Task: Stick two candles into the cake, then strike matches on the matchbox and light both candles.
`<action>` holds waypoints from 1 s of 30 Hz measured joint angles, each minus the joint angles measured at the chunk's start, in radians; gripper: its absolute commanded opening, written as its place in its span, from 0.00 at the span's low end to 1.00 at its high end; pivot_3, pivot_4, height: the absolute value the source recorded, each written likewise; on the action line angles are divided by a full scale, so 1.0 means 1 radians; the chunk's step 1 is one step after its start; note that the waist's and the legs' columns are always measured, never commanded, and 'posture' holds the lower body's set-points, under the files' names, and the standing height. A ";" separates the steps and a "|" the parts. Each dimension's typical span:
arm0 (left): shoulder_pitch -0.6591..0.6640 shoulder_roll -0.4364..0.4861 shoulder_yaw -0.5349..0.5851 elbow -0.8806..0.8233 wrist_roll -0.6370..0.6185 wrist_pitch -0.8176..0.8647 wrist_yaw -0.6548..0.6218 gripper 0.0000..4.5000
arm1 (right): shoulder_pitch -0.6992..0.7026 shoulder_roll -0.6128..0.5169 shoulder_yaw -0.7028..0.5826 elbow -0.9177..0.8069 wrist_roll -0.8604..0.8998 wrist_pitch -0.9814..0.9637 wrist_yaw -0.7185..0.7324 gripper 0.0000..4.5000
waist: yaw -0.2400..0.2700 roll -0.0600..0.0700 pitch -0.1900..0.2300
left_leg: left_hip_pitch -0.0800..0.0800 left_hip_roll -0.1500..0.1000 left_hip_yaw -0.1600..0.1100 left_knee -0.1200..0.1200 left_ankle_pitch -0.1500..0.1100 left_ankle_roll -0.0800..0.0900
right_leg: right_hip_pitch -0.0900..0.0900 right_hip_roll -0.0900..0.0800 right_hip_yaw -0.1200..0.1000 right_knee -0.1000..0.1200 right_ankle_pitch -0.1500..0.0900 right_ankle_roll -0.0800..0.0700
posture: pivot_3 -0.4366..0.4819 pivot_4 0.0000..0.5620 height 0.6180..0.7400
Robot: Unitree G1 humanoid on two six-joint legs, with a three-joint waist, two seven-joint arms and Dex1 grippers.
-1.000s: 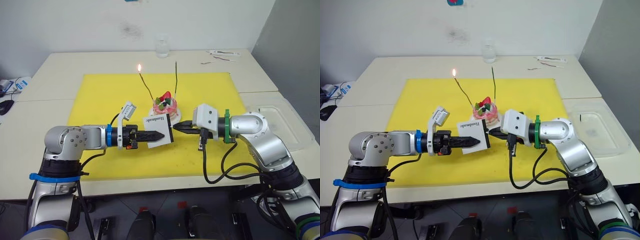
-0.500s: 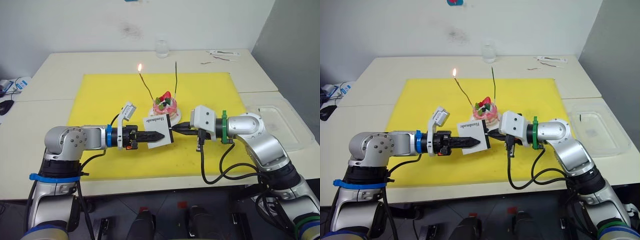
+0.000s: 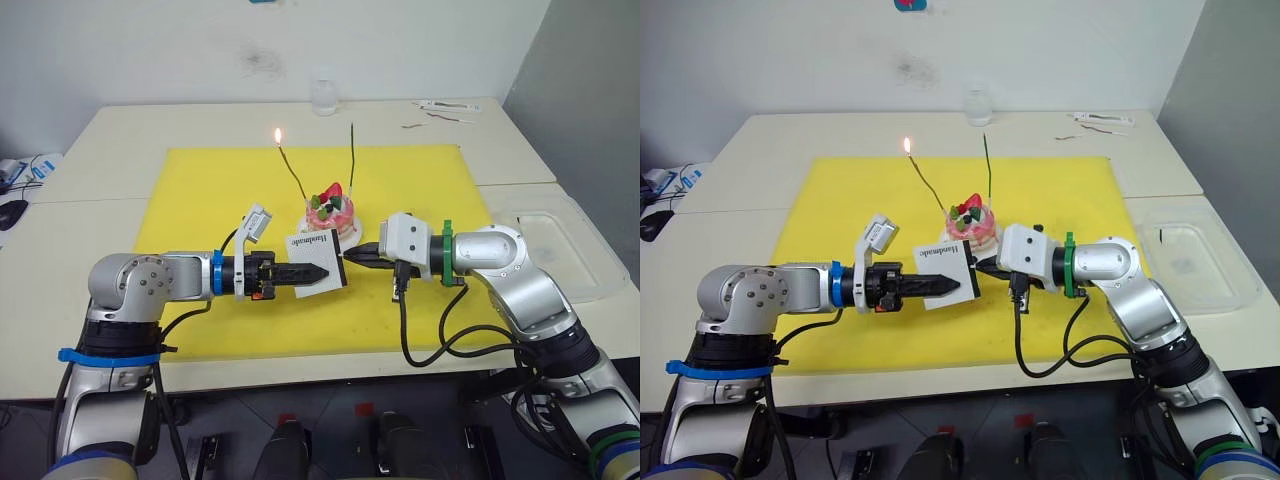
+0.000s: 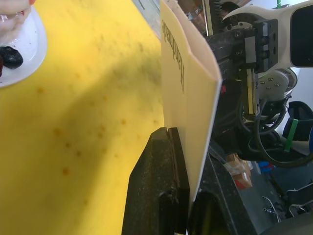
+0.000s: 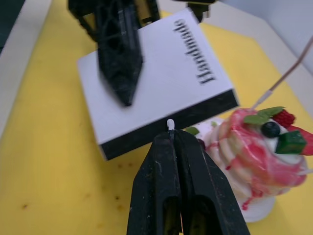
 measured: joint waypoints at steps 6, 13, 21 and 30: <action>-0.213 -0.064 0.222 0.085 -0.153 0.062 0.095 0.00 | 0.050 -0.379 0.003 -0.186 0.217 0.189 0.376 0.00 | 0.002 0.001 0.001 | -0.003 -0.004 -0.001 0.001 0.000 0.000 | -0.001 -0.009 0.000 -0.002 0.001 0.003 | 0.48 0.27 1.00; -0.004 -0.054 0.139 -0.032 -0.168 0.112 0.109 0.00 | -0.172 -0.309 -0.174 -0.139 0.385 0.368 0.315 0.00 | -0.026 -0.001 0.001 | 0.003 0.001 0.001 -0.003 0.000 0.000 | 0.000 -0.002 0.000 0.000 0.001 0.002 | 0.48 0.27 1.00; 0.110 0.041 0.056 -0.112 -0.129 0.067 0.046 0.00 | -0.211 -0.249 -0.169 0.013 0.309 0.316 0.205 0.00 | -0.008 -0.001 0.001 | 0.003 -0.001 0.003 -0.001 0.000 0.000 | 0.001 -0.006 0.002 -0.001 0.001 0.003 | 0.48 0.27 1.00; 0.115 0.054 0.034 -0.113 -0.125 0.042 0.029 0.00 | -0.211 -0.213 -0.169 0.046 0.274 0.275 0.164 0.00 | -0.001 -0.001 0.001 | 0.000 0.000 0.002 -0.001 0.001 0.000 | 0.000 -0.007 0.000 -0.001 0.002 0.002 | 0.48 0.27 1.00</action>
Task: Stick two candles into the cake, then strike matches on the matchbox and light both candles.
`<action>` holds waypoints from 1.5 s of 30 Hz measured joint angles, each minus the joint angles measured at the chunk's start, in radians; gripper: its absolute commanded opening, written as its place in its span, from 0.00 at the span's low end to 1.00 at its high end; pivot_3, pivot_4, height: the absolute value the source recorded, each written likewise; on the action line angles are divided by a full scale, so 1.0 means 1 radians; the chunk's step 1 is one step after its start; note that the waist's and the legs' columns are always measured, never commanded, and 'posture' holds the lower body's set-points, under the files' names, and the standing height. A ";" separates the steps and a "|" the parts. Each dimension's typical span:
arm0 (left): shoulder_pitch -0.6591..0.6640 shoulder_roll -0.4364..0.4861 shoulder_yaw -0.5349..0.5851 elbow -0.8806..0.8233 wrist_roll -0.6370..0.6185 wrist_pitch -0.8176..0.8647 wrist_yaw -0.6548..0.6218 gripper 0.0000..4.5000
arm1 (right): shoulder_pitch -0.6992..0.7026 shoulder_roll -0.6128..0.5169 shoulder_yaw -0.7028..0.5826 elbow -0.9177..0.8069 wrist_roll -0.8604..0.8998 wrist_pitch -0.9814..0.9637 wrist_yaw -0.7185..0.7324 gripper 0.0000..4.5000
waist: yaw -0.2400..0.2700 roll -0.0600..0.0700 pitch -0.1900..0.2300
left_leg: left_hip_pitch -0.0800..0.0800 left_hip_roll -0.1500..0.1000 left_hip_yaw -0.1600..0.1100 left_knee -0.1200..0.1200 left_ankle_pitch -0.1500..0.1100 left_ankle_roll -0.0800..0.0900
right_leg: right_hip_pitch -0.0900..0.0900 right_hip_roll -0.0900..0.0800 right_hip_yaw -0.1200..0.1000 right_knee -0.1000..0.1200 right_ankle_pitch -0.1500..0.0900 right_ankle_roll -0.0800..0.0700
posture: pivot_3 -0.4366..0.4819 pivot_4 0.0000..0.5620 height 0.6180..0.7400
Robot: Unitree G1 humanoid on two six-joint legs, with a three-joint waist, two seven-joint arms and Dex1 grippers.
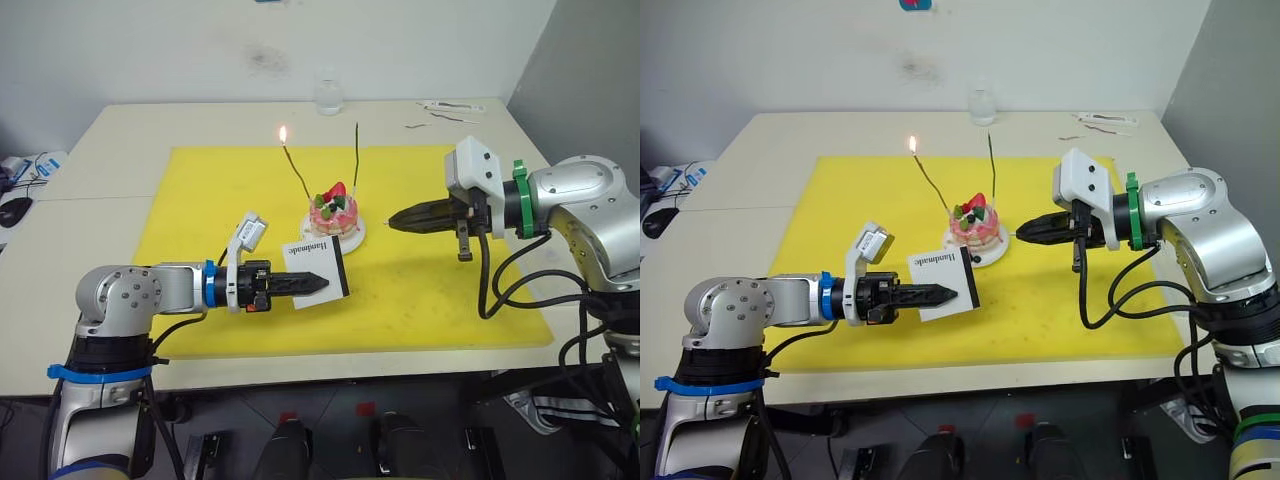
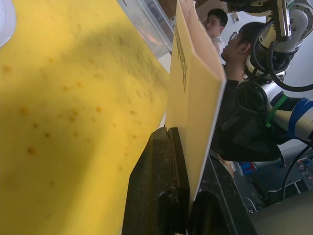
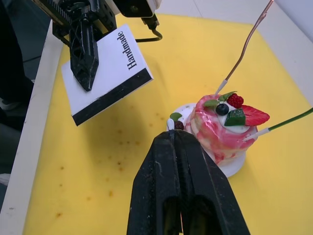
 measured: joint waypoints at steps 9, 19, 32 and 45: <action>-0.043 -0.019 -0.012 0.028 0.016 -0.023 -0.003 0.00 | 0.053 0.031 0.024 -0.035 -0.042 -0.041 -0.041 0.00 | 0.001 0.000 0.000 | -0.001 0.000 -0.001 0.000 0.000 0.000 | 0.000 0.000 -0.001 0.000 0.000 0.000 | 0.48 0.27 1.00; -0.071 -0.030 -0.012 0.052 0.025 -0.040 -0.003 0.00 | 0.107 0.097 0.077 -0.084 -0.096 -0.082 -0.104 0.00 | 0.000 0.000 0.000 | -0.001 0.000 -0.001 0.000 0.001 -0.001 | 0.000 0.000 -0.001 0.000 0.000 0.000 | 0.48 0.27 1.00; -0.080 -0.034 -0.012 0.053 0.029 -0.041 -0.003 0.00 | 0.119 0.126 0.082 -0.106 -0.099 -0.082 -0.126 0.00 | 0.000 0.000 0.000 | -0.001 0.000 -0.001 0.000 0.001 -0.001 | 0.000 0.000 -0.001 0.000 0.000 0.000 | 0.48 0.27 1.00; -0.081 -0.035 -0.012 0.053 0.029 -0.040 -0.002 0.00 | 0.124 0.146 0.113 -0.111 -0.131 -0.087 -0.140 0.00 | 0.000 0.000 0.000 | -0.001 0.000 -0.001 0.000 0.001 -0.001 | 0.000 0.000 -0.001 0.000 0.000 0.000 | 0.48 0.27 1.00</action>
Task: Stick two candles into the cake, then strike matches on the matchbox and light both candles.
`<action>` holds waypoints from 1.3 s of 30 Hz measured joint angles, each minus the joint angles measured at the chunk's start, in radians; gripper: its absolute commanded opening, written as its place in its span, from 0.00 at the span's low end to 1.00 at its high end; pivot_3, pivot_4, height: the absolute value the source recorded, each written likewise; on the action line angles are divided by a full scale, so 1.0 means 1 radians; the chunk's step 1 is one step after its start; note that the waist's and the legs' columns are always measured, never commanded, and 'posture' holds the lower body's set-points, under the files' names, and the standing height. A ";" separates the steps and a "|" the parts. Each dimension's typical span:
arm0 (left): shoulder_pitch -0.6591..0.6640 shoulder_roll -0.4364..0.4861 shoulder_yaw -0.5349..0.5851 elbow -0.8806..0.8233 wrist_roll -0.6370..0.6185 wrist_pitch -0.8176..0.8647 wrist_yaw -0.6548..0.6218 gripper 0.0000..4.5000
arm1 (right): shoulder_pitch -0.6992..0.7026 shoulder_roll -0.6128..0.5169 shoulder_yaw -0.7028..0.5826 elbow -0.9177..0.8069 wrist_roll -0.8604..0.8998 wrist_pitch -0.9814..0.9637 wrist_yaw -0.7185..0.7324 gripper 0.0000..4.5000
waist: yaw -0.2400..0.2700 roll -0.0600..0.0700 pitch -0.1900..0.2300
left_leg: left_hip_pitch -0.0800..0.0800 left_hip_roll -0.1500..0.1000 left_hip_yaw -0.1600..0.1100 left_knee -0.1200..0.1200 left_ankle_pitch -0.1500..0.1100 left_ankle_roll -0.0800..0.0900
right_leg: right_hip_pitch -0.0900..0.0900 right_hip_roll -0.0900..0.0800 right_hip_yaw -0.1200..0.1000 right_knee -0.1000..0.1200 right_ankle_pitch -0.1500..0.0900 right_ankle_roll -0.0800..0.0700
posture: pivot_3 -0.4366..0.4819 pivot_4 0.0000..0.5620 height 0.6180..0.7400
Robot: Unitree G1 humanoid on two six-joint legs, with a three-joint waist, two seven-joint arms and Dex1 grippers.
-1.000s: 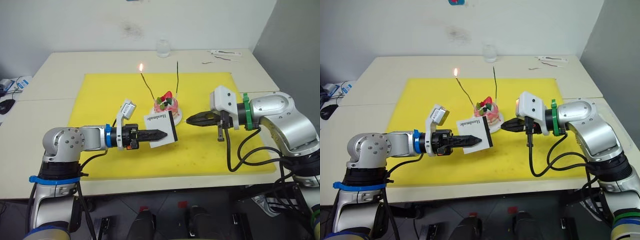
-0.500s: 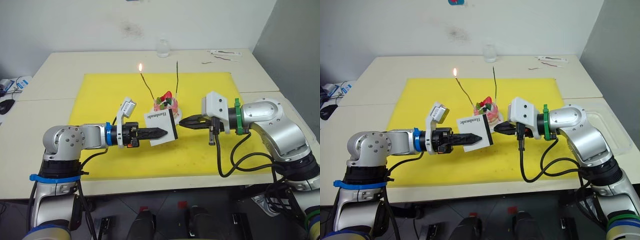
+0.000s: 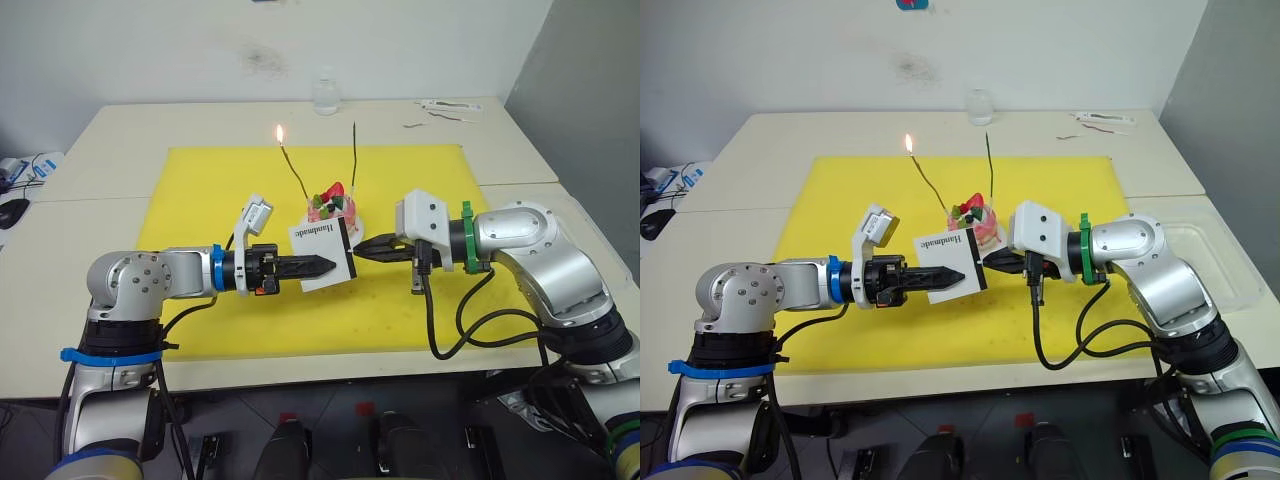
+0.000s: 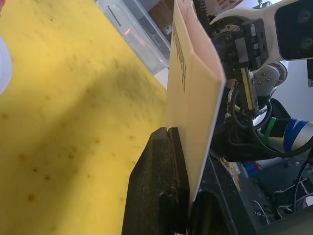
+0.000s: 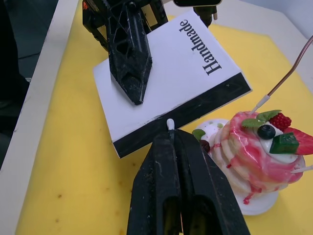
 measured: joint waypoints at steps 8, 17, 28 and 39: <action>-0.120 -0.064 0.056 0.107 -0.027 0.008 0.044 0.00 | 0.094 -0.251 0.150 -0.095 -0.073 -0.062 0.232 0.00 | 0.024 -0.001 0.000 | -0.005 -0.003 -0.006 0.003 0.000 0.001 | 0.000 0.002 -0.006 -0.003 0.000 0.001 | 0.48 0.27 1.00; -0.038 -0.085 0.114 0.072 -0.064 0.057 0.090 0.00 | -0.028 -0.353 -0.093 -0.070 0.184 0.175 0.319 0.00 | -0.019 -0.002 0.001 | 0.003 0.000 0.000 -0.001 -0.001 0.002 | 0.001 0.001 0.000 -0.001 0.000 0.001 | 0.48 0.27 1.00; 0.080 -0.010 0.018 -0.051 -0.029 0.027 0.038 0.00 | -0.120 -0.134 -0.094 0.247 0.008 0.048 0.021 0.00 | -0.004 -0.002 0.001 | 0.000 0.000 0.001 0.000 0.002 -0.002 | 0.000 -0.001 0.001 0.000 0.000 0.001 | 0.48 0.27 1.00; 0.089 0.011 -0.009 -0.067 -0.008 -0.008 0.016 0.00 | -0.298 0.106 -0.111 0.534 -0.155 -0.230 -0.257 0.00 | -0.003 -0.002 0.001 | -0.001 0.000 0.001 -0.001 0.002 -0.003 | -0.001 -0.001 0.001 0.000 0.000 0.001 | 0.48 0.27 1.00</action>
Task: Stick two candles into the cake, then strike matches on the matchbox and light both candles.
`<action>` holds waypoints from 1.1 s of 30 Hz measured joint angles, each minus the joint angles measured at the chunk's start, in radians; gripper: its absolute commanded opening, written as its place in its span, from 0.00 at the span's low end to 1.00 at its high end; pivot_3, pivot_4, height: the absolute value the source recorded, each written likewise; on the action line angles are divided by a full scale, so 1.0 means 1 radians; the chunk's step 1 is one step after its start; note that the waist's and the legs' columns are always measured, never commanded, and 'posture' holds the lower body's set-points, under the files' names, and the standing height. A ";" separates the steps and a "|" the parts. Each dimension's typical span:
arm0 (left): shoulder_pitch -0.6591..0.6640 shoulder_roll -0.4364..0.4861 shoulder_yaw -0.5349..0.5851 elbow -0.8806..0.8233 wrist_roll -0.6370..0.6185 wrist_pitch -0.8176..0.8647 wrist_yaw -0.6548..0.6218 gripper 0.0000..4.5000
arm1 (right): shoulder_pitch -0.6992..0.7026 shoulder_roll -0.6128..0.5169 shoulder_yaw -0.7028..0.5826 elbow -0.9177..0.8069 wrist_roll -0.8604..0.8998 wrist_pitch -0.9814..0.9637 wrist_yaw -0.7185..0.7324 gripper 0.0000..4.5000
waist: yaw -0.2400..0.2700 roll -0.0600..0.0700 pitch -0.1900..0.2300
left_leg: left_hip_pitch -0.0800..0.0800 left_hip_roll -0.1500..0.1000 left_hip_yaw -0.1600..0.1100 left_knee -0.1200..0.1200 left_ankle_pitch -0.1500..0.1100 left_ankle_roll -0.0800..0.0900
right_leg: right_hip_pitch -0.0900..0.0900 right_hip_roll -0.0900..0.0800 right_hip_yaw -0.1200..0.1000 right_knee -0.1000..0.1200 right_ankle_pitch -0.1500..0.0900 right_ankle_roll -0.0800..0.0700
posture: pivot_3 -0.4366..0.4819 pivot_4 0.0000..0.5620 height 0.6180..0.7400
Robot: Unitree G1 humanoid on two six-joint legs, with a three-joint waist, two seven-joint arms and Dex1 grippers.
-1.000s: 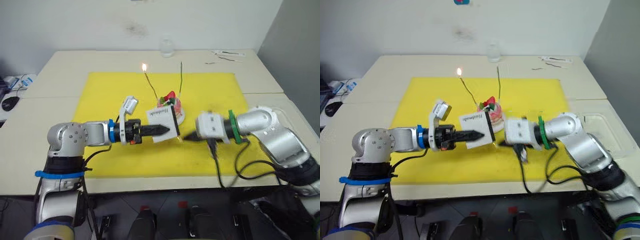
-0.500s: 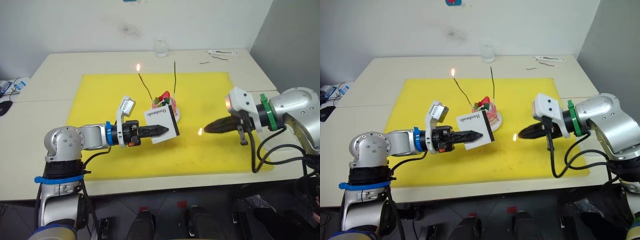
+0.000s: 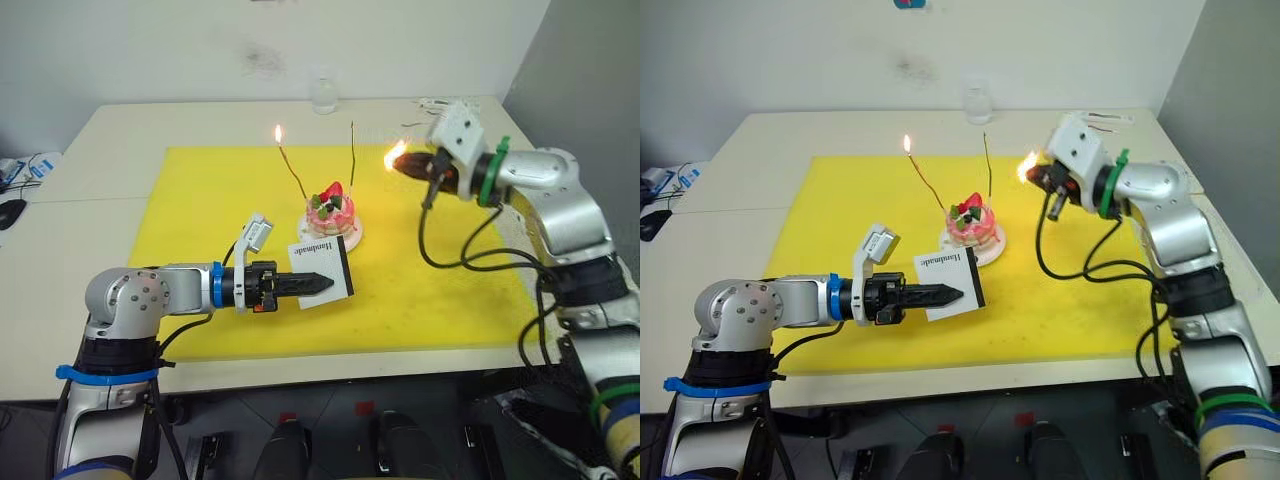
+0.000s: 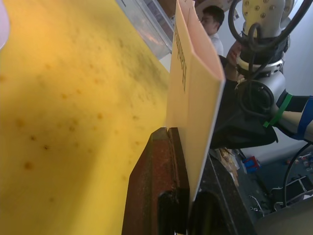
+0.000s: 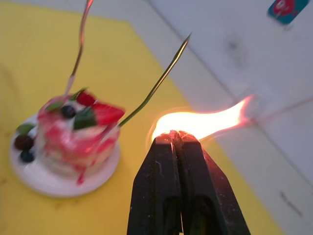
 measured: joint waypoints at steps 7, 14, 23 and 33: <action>-0.001 0.004 -0.009 0.000 0.003 -0.012 -0.003 0.00 | -0.062 0.072 -0.001 0.132 -0.039 -0.125 -0.059 0.00 | 0.003 0.000 0.000 | -0.001 -0.001 0.000 0.000 0.000 0.000 | 0.000 0.000 0.000 0.000 0.000 0.000 | 0.48 0.27 1.00; 0.001 0.007 -0.009 -0.002 0.003 -0.012 -0.003 0.00 | -0.067 0.095 -0.001 0.158 -0.040 -0.145 -0.056 0.00 | 0.000 0.000 0.000 | -0.001 0.000 0.000 0.000 0.000 0.001 | 0.000 0.000 0.000 0.000 0.000 0.000 | 0.48 0.27 1.00; 0.003 0.006 -0.009 -0.009 0.003 -0.012 -0.002 0.00 | -0.091 0.108 -0.001 0.171 -0.040 -0.161 -0.054 0.00 | 0.000 0.000 0.000 | -0.001 0.000 0.000 0.000 0.000 0.001 | 0.000 0.000 0.000 0.000 0.000 0.000 | 0.48 0.27 1.00; 0.006 0.006 -0.009 -0.019 0.003 -0.012 -0.002 0.00 | -0.091 0.114 -0.001 0.172 -0.043 -0.161 -0.052 0.00 | -0.001 0.000 0.000 | -0.001 0.000 -0.001 0.000 -0.001 0.001 | 0.000 0.000 0.000 0.000 0.000 0.000 | 0.48 0.27 1.00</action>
